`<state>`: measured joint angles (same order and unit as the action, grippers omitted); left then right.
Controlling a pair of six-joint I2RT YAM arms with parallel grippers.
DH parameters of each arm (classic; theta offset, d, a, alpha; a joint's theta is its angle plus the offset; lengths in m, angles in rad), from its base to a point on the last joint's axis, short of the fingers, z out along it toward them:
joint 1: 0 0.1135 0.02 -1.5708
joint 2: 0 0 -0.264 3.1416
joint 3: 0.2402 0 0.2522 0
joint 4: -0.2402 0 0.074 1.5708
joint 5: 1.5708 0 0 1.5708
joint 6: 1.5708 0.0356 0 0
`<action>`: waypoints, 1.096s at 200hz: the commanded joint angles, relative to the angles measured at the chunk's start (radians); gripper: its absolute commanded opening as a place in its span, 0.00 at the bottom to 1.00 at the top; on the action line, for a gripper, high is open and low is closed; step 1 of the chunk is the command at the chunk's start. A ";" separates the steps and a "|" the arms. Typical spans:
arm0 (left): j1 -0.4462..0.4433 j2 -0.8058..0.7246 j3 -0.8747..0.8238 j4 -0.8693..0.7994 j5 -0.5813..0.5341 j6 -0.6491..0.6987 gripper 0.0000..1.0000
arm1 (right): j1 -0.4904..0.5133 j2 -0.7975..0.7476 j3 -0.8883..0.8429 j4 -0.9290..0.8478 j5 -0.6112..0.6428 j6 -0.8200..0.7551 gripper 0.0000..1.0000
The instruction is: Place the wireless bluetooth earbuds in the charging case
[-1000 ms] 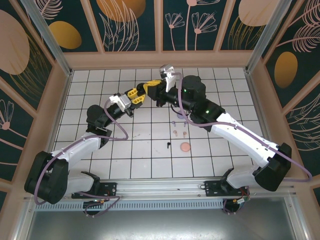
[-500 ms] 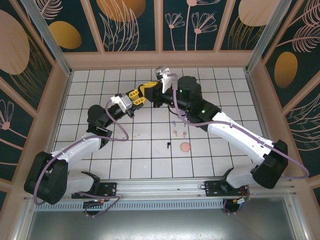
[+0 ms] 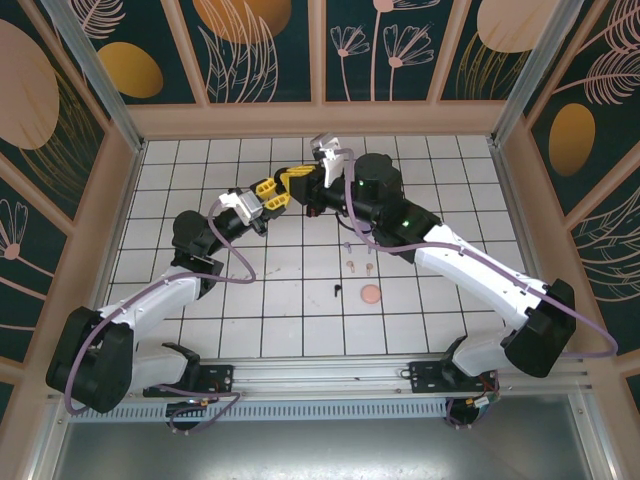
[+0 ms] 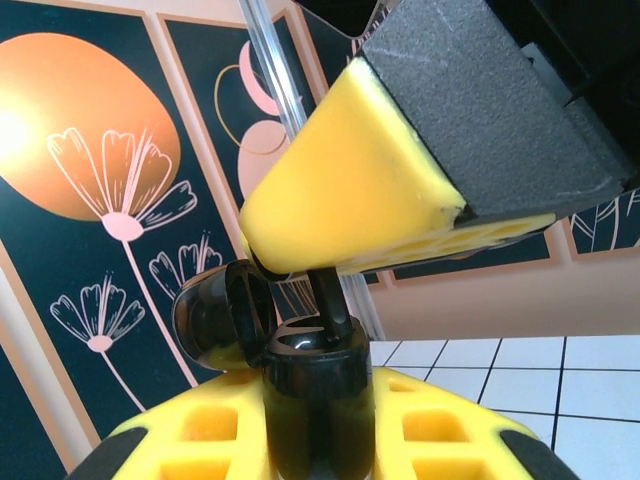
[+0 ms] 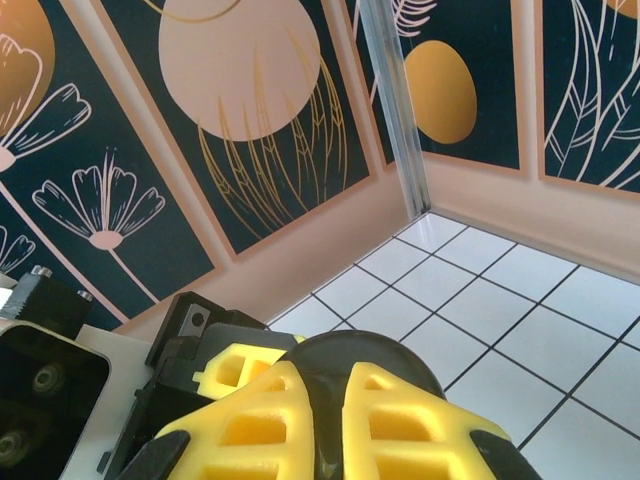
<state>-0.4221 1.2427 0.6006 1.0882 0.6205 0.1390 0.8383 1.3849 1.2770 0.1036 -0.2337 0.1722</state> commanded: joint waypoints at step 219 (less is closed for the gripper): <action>-0.006 0.005 0.024 0.027 0.004 -0.013 0.00 | -0.012 0.044 0.126 -0.121 0.011 0.027 0.65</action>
<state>-0.4175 1.2446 0.6006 1.0302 0.5922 0.1379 0.8398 1.4437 1.3399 0.0082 -0.2626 0.1486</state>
